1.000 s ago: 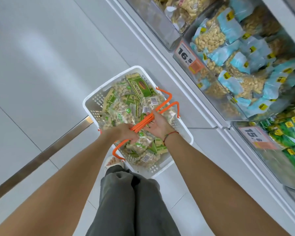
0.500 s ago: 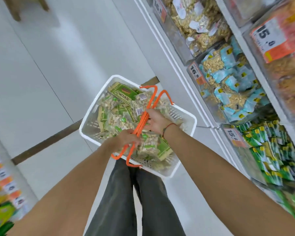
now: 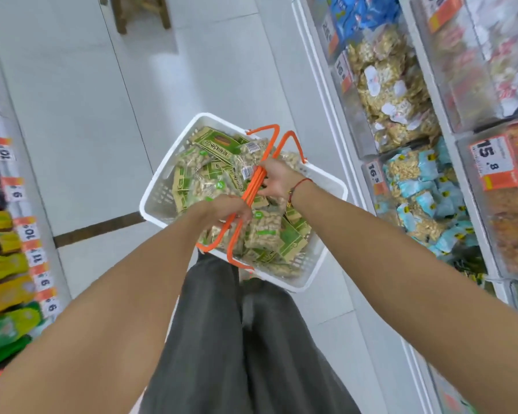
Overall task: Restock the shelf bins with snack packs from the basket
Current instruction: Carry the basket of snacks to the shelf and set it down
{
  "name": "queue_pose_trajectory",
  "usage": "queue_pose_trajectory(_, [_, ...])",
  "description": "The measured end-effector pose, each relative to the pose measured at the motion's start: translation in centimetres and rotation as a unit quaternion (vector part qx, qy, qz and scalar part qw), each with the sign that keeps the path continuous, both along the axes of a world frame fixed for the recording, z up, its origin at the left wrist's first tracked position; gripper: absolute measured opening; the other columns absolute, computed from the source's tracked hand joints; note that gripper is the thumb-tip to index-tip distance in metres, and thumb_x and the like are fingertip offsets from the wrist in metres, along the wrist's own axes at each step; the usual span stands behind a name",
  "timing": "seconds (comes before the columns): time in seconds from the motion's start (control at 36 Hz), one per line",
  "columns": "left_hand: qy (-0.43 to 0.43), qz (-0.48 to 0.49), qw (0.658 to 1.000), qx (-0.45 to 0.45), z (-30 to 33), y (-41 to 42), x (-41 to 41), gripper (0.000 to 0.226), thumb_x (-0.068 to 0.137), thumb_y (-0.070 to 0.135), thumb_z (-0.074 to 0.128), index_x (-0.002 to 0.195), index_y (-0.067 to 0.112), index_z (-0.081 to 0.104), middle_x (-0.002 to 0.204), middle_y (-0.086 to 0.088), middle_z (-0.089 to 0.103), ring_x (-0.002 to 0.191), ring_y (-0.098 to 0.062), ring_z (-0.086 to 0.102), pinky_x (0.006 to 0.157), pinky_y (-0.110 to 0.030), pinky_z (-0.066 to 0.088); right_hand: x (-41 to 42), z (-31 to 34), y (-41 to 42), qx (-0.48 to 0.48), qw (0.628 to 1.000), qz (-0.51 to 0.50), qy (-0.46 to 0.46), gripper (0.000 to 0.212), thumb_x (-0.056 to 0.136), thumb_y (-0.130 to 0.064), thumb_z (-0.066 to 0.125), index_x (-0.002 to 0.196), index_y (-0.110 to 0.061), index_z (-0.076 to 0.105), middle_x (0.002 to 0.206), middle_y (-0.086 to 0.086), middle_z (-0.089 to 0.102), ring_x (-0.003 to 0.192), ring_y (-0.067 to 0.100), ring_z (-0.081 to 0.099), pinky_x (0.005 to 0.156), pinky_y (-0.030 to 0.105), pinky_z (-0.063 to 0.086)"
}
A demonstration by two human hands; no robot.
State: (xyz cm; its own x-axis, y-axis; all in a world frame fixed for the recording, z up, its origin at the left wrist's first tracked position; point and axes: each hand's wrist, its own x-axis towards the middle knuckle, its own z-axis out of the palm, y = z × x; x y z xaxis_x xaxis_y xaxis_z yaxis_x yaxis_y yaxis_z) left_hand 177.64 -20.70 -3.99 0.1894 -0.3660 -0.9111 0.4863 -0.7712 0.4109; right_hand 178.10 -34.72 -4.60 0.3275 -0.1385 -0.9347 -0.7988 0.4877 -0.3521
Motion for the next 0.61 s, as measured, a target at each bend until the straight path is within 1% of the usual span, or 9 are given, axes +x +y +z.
queue_pose_trajectory(0.06, [0.001,0.005,1.000,0.000,0.0,0.2,2.3,0.006,0.074,0.007,0.056,0.074,0.012,0.058,0.118,-0.016,0.063,0.098,-0.022,0.056,0.088,-0.035,0.048,2.4,0.4,0.2,-0.006,1.000,-0.009,-0.002,0.023,0.100,-0.007,0.037,0.078,-0.013,0.041,0.071,0.003,0.041,0.068,0.016,0.043,0.097,0.045,0.043])
queue_pose_trajectory(0.08, [-0.001,0.006,1.000,0.001,0.1,0.3,3.6,0.006,0.074,0.006,0.056,0.077,0.011,0.058,0.119,-0.015,0.063,0.097,-0.021,0.057,0.087,-0.035,0.048,3.5,0.6,0.3,-0.005,1.000,-0.011,-0.001,0.022,0.100,-0.007,0.037,0.079,-0.012,0.041,0.071,0.003,0.041,0.068,0.016,0.042,0.095,0.043,0.044])
queue_pose_trajectory(0.17, [-0.006,-0.011,1.000,-0.001,0.3,0.2,7.5,0.005,0.074,0.007,0.056,0.077,0.012,0.056,0.108,-0.012,0.061,0.094,-0.021,0.054,0.082,-0.032,0.046,7.3,1.0,0.3,-0.012,1.000,-0.013,-0.006,0.023,0.099,-0.006,0.038,0.077,-0.012,0.042,0.070,0.003,0.042,0.067,0.016,0.043,0.090,0.043,0.042])
queue_pose_trajectory(0.22, [-0.010,-0.029,1.000,-0.004,0.6,0.1,10.2,0.007,0.074,0.007,0.055,0.074,0.012,0.051,0.101,-0.009,0.056,0.091,-0.021,0.051,0.084,-0.033,0.045,9.9,1.1,0.1,-0.017,1.000,-0.020,-0.012,0.024,0.099,-0.006,0.036,0.077,-0.013,0.043,0.070,0.003,0.043,0.068,0.016,0.044,0.092,0.044,0.042])
queue_pose_trajectory(0.28, [-0.014,-0.038,0.999,-0.003,1.0,-0.2,13.1,0.008,0.072,0.007,0.055,0.077,0.012,0.051,0.097,-0.008,0.055,0.088,-0.019,0.050,0.088,-0.035,0.046,12.6,1.2,-0.2,-0.015,0.999,-0.024,-0.016,0.022,0.100,-0.008,0.034,0.081,-0.013,0.043,0.072,0.003,0.042,0.069,0.016,0.044,0.088,0.044,0.043])
queue_pose_trajectory(0.36, [-0.013,-0.033,0.999,-0.002,1.8,-0.9,17.7,0.006,0.076,0.006,0.055,0.077,0.012,0.056,0.098,-0.006,0.060,0.086,-0.016,0.054,0.087,-0.035,0.045,16.8,1.3,-1.0,-0.014,0.999,-0.036,-0.021,0.022,0.100,-0.010,0.032,0.082,-0.012,0.044,0.073,0.004,0.043,0.072,0.018,0.046,0.082,0.043,0.046])
queue_pose_trajectory(0.44, [-0.011,-0.033,0.999,0.000,2.8,-1.7,22.6,0.012,0.080,0.004,0.051,0.077,0.013,0.059,0.095,0.001,0.064,0.083,-0.014,0.056,0.089,-0.035,0.045,21.3,1.8,-1.8,-0.017,0.999,-0.042,-0.021,0.023,0.100,-0.010,0.032,0.081,-0.011,0.045,0.072,0.006,0.045,0.070,0.020,0.046,0.075,0.042,0.046])
queue_pose_trajectory(0.53, [-0.016,-0.045,0.999,0.005,3.5,-2.5,27.6,0.014,0.079,0.001,0.049,0.084,0.010,0.059,0.095,0.004,0.066,0.084,-0.013,0.056,0.090,-0.035,0.046,26.0,2.0,-2.8,-0.010,0.998,-0.059,-0.030,0.023,0.100,-0.010,0.032,0.080,-0.011,0.044,0.073,0.005,0.044,0.070,0.019,0.046,0.087,0.046,0.045])
queue_pose_trajectory(0.61, [-0.018,-0.044,0.999,0.003,4.0,-3.5,32.8,0.018,0.080,-0.001,0.046,0.089,0.011,0.054,0.101,0.004,0.068,0.088,-0.010,0.058,0.086,-0.031,0.046,31.2,2.0,-4.1,-0.004,0.996,-0.077,-0.036,0.023,0.100,-0.009,0.033,0.079,-0.011,0.044,0.073,0.005,0.043,0.069,0.017,0.045,0.088,0.044,0.044])
